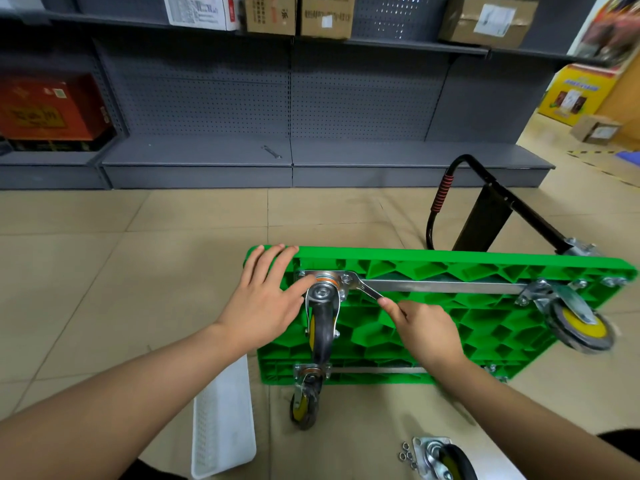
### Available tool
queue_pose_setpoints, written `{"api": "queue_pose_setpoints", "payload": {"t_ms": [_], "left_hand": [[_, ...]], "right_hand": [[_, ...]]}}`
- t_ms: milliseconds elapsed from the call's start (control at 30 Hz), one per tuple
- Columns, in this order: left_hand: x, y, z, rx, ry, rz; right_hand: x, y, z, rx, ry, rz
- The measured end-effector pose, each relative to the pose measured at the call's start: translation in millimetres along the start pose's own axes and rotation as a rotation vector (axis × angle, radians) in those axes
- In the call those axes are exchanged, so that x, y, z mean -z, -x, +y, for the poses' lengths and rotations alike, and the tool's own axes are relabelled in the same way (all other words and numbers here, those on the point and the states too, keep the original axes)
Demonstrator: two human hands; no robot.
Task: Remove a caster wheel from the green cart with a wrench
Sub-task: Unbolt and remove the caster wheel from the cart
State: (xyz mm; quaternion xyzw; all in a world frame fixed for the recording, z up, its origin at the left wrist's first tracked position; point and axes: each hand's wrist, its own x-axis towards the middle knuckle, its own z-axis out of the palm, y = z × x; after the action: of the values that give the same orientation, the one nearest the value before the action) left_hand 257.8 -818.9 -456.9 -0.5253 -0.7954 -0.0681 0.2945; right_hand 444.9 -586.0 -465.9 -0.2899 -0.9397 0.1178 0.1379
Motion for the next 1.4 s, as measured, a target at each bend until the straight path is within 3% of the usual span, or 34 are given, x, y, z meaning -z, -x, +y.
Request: {"api": "queue_pose_setpoints", "payload": {"t_ms": [200,433,567,733,1400], "left_hand": [[3,0,-1,-0.007,-0.068,-0.132],[6,-4,1,0.001,-0.063,-0.151],[6,-3,3,0.006,-0.051,-0.145],[5,-2,1,0.0,-0.066,-0.149],[9,-3,4,-0.009,-0.126,-0.149]], "right_hand": [[24,-10,-2,0.087,0.215,0.031],[10,2,-11,-0.045,-0.024,-0.08],[8,4,-6,-0.008,0.009,-0.002],[29,-12,8,0.129,0.245,0.067],[116,-68,-38,0.565,0.759,-0.034]]}}
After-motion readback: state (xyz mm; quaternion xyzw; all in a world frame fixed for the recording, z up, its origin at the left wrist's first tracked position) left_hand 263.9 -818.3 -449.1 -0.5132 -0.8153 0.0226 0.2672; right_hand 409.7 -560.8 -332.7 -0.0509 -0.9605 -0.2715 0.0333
